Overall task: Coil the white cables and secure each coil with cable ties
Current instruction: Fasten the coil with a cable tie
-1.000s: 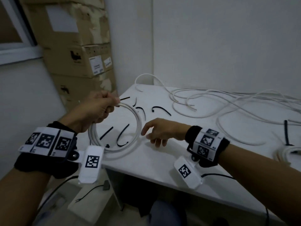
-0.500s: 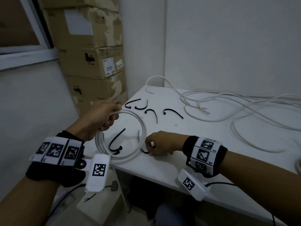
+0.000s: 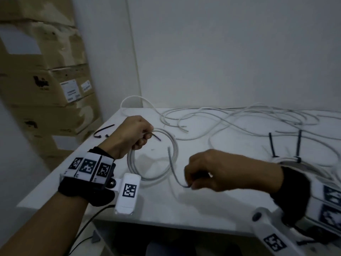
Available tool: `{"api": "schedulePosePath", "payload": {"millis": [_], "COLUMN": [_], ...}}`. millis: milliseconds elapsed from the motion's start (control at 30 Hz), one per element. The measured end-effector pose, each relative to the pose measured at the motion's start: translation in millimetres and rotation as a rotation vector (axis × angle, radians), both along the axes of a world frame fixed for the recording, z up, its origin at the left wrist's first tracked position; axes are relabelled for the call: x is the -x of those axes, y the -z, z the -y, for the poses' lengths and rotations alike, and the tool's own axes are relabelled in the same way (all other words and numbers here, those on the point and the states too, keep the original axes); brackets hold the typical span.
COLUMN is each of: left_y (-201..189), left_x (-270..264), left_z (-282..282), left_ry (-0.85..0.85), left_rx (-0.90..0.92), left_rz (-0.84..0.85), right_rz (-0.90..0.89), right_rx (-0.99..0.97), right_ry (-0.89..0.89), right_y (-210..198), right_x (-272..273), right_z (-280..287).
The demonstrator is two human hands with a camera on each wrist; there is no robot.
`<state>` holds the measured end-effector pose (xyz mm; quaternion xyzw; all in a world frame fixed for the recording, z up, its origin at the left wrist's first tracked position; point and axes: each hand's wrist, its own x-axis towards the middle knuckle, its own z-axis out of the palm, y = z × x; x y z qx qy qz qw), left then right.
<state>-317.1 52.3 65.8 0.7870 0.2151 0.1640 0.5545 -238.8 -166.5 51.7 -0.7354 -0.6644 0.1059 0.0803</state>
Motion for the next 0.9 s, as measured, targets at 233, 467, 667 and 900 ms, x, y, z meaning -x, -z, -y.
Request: {"api": "schedulePosePath", "payload": {"millis": [233, 467, 667, 900], "left_y": [3, 2, 2, 10], "left_x": [-53, -77, -93, -103], "left_z": [70, 103, 117, 123], "left_ry": [0.159, 0.104, 0.14, 0.145], "left_rx": [-0.051, -0.195, -0.16, -0.056], "left_rz": [-0.04, 0.022, 0.009, 0.003], "right_rz": [0.249, 0.45, 0.577, 0.632], "right_rx": [-0.111, -0.623, -0.699, -0.72], "right_ry": [0.033, 0.153, 0.131, 0.084], "right_y": [16, 13, 26, 32], "right_x": [-26, -61, -65, -70], "right_z": [8, 37, 48, 56]}}
